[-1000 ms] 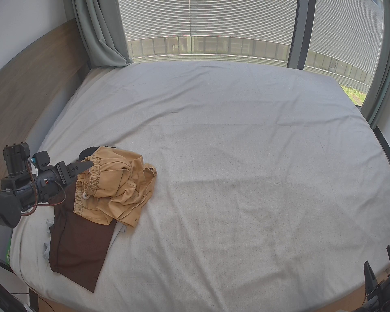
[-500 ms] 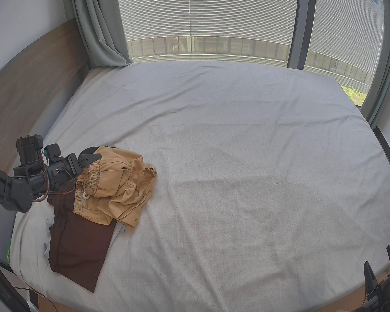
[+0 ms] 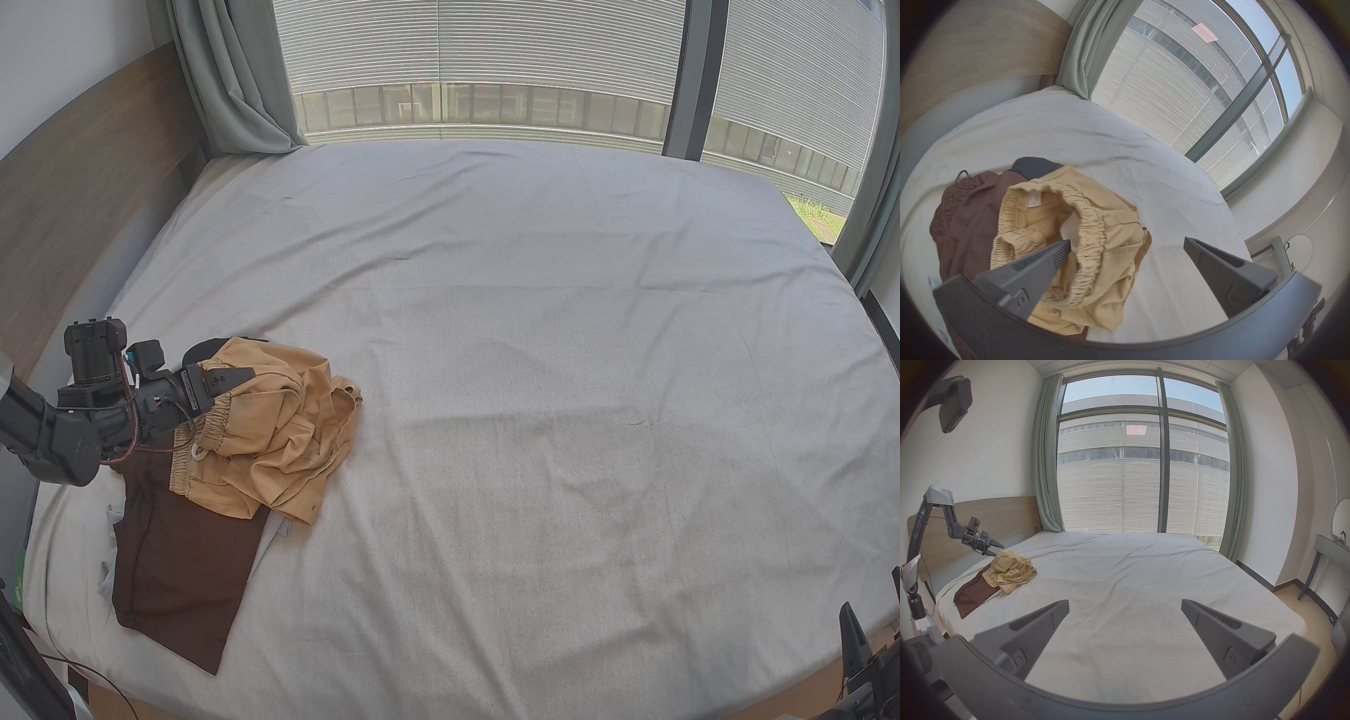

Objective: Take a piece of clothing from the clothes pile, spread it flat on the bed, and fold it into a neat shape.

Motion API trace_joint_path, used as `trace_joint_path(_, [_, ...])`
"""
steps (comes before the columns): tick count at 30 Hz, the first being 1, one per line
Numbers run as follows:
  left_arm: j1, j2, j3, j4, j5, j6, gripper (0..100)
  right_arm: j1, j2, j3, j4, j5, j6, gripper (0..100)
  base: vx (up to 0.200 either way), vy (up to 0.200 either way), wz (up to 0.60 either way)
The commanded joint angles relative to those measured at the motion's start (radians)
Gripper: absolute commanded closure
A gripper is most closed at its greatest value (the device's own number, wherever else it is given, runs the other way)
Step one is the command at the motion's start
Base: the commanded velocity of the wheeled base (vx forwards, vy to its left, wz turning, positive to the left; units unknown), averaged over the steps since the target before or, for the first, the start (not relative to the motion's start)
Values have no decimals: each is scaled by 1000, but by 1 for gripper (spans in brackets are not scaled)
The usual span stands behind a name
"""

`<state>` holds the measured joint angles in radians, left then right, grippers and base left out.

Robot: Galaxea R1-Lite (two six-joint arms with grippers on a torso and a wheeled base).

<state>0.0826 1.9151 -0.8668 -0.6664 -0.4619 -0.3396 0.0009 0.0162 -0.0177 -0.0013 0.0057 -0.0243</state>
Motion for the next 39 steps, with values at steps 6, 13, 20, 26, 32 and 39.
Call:
trace_joint_path(6, [-43, 50, -41, -1, 16, 1, 0, 1, -16, 16, 0, 0, 0, 0, 0, 0, 0])
trace_joint_path(13, [-47, 78, -44, -29, 17, 1, 0, 1, -16, 16, 0, 2, 0, 0, 0, 0, 0])
trace_joint_path(20, [-49, 94, -44, -50, 19, 1, 0, 1, -16, 16, 0, 2, 1, 0, 0, 0, 0])
trace_joint_path(26, [-49, 97, -51, -56, 23, 2, 100, 1, -16, 16, 0, 2, 1, 0, 0, 0, 0])
trace_joint_path(32, [-47, 91, -40, -56, 12, -1, 100, 1, -16, 16, 0, 2, 1, 0, 0, 0, 0])
trace_joint_path(39, [-43, 24, 23, -55, 2, -19, 100, 1, -16, 16, 0, 2, 1, 0, 0, 0, 0])
